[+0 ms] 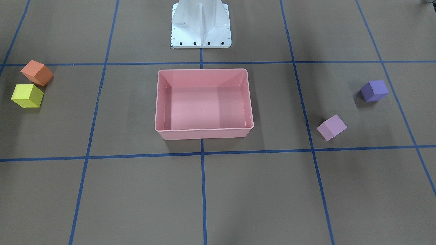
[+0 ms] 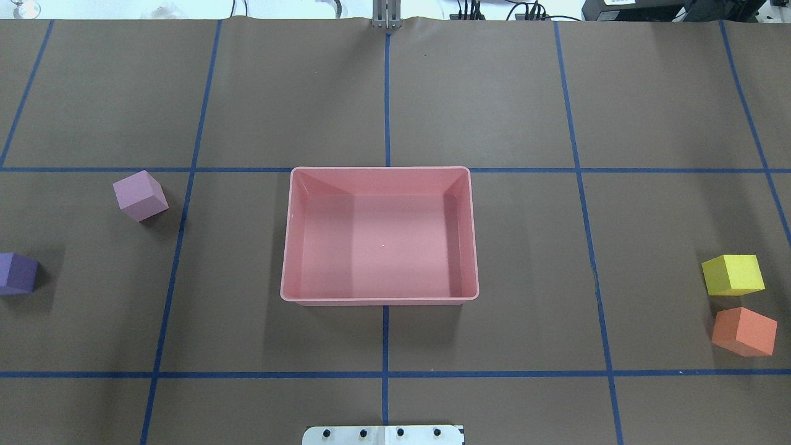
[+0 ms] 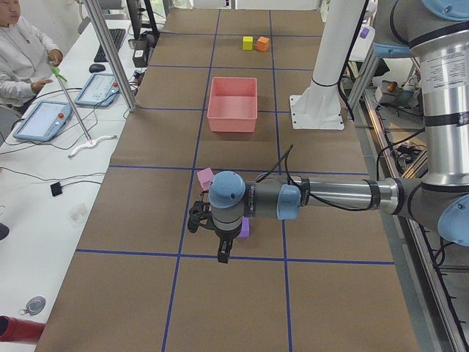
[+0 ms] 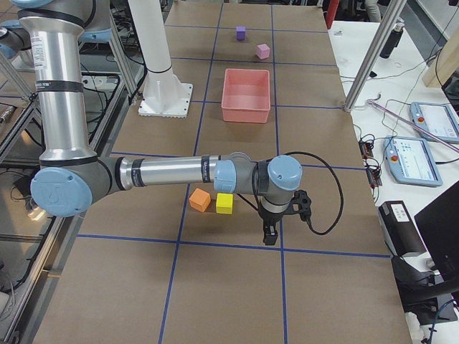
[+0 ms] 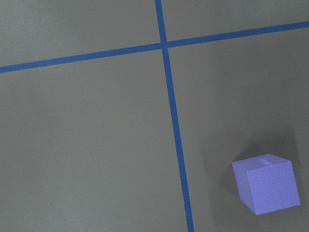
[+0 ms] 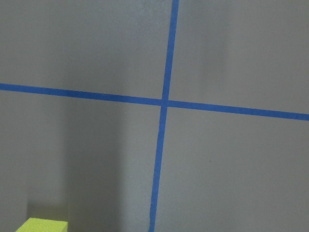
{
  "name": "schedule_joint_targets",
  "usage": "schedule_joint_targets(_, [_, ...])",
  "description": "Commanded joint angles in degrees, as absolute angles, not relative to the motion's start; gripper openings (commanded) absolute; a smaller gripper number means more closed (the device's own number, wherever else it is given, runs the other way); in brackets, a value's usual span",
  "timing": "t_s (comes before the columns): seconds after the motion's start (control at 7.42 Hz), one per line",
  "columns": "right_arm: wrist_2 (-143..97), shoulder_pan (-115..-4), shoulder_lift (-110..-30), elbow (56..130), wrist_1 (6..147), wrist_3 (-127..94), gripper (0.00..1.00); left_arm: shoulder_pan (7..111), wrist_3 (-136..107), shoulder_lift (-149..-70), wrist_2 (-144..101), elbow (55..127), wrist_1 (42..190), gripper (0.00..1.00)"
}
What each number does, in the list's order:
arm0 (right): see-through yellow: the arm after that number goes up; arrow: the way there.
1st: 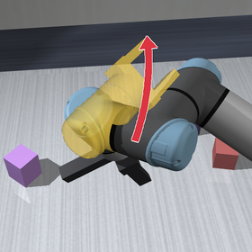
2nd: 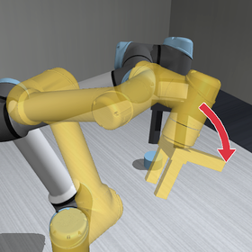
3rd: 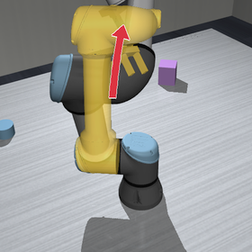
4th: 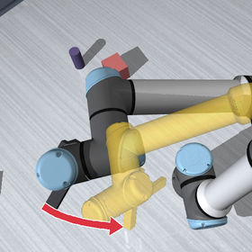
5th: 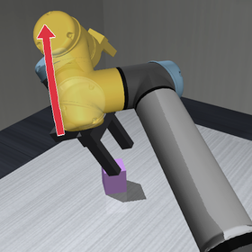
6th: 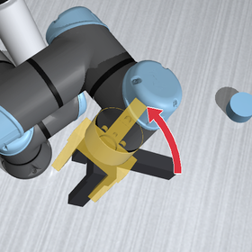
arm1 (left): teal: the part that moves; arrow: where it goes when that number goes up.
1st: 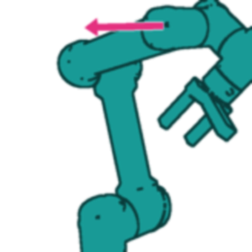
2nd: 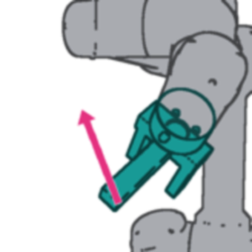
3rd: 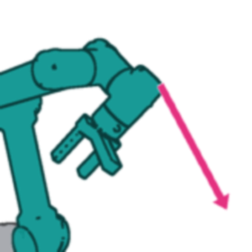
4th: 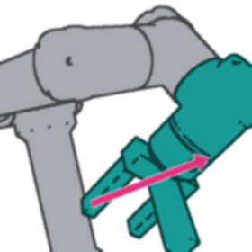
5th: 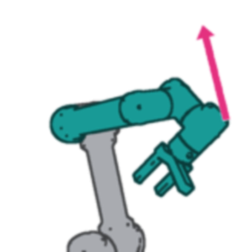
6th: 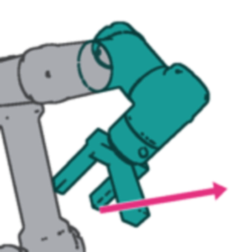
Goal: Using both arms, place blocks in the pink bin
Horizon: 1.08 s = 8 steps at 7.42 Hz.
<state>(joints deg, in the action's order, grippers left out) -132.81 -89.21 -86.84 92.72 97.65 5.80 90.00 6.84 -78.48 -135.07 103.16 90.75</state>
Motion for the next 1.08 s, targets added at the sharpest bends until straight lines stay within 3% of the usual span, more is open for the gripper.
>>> schedule_joint_targets(0.0, [-132.9, -89.2, -86.8, 92.7, 97.6, 5.8, 1.0, 90.0, 6.8, -78.7, -135.0, 103.2, 90.8, 1.0])
schedule_joint_targets(0.4, [-132.9, -89.2, -86.6, 92.8, 97.6, 5.7, 1.0, 90.0, 6.9, -79.5, -135.1, 105.7, 91.3, 1.0])
schedule_joint_targets(0.67, [-132.9, -89.1, -86.0, 92.7, 97.6, 5.7, 1.0, 89.3, 5.6, -86.7, -135.9, 103.0, 92.3, 1.0])
schedule_joint_targets(0.94, [-132.9, -88.5, -85.7, 92.8, 97.6, 5.3, 1.0, 87.6, 1.9, -87.4, -138.1, 102.7, 93.8, 1.0])
